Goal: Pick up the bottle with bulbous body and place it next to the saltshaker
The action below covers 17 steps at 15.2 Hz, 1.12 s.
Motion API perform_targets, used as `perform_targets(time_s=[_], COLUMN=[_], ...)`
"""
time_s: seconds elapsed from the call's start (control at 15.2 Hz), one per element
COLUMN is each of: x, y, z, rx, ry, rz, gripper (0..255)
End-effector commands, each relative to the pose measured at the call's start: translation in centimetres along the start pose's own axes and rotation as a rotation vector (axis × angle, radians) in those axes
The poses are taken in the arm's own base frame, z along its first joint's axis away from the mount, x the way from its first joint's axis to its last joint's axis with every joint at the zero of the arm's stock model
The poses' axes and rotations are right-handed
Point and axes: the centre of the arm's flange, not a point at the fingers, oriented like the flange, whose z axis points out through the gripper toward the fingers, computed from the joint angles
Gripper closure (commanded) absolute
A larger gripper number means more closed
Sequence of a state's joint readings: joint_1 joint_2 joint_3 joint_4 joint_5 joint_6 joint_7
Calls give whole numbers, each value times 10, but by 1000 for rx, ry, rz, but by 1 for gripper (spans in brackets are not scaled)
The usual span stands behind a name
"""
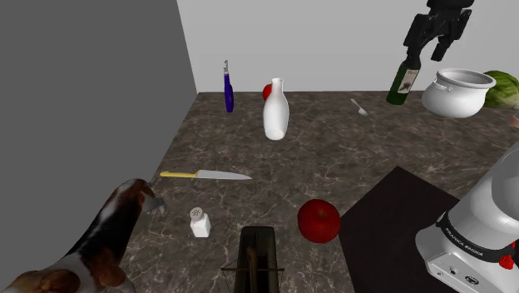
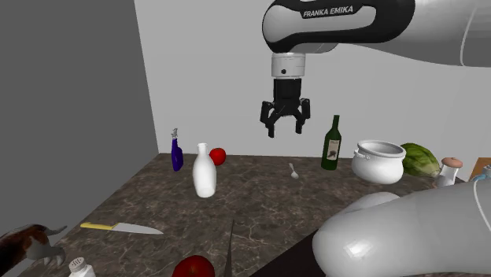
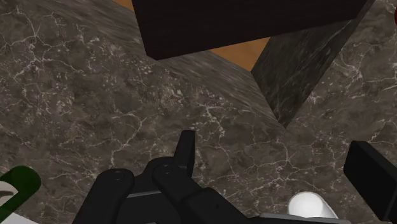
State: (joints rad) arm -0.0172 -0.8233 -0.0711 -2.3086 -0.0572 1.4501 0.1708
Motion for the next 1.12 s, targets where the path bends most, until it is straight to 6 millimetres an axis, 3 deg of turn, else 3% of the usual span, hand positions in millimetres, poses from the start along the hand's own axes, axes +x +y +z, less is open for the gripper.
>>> perform_targets(time_s=[0.0,1.06], x=[0,175], y=[0,-99], z=[0,56], rx=[0,16], ry=[0,8], rz=[0,26], gripper=[0,0])
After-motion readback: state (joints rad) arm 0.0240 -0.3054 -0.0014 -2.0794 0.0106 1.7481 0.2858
